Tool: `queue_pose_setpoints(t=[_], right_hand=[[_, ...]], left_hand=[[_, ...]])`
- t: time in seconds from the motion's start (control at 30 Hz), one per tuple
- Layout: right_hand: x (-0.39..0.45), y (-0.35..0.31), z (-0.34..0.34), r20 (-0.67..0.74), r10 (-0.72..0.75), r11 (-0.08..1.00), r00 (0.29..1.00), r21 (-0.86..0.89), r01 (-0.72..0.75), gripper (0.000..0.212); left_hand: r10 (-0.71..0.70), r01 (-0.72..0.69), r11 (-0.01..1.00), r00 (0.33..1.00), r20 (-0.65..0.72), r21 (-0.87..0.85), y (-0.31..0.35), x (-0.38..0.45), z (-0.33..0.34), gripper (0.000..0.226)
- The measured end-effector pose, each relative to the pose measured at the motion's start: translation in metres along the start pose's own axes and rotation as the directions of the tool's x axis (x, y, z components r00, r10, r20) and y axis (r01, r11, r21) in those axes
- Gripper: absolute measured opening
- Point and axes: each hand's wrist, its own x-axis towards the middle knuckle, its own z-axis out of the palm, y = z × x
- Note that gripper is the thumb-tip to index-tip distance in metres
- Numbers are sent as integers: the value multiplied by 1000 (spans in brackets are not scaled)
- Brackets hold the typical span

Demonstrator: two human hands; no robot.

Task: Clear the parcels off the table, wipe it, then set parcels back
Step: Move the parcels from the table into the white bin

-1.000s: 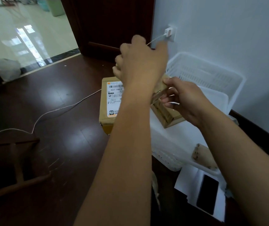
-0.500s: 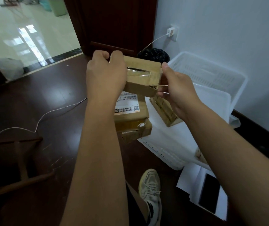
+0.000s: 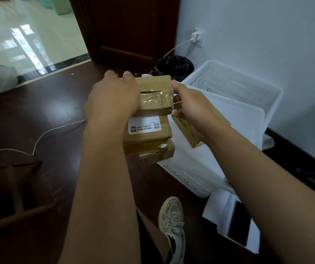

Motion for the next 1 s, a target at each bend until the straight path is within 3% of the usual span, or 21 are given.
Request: queue_pose_setpoints(t=[0.47,0.6,1.0], right_hand=[[-3,7,3,-55,39,997,998,65,-35,41],[-6,7,-2,-76,58,996,995,69,-53,22],[-17,7,-24,-155,37,999,987,12,-36,22]], left_hand=[[-12,12,999,1000,22,37,-2,3,5,57],[-7,7,999,1000,12,36,0,2,4,58],[56,-55,998,998,-24,39,13,-4,11,64]])
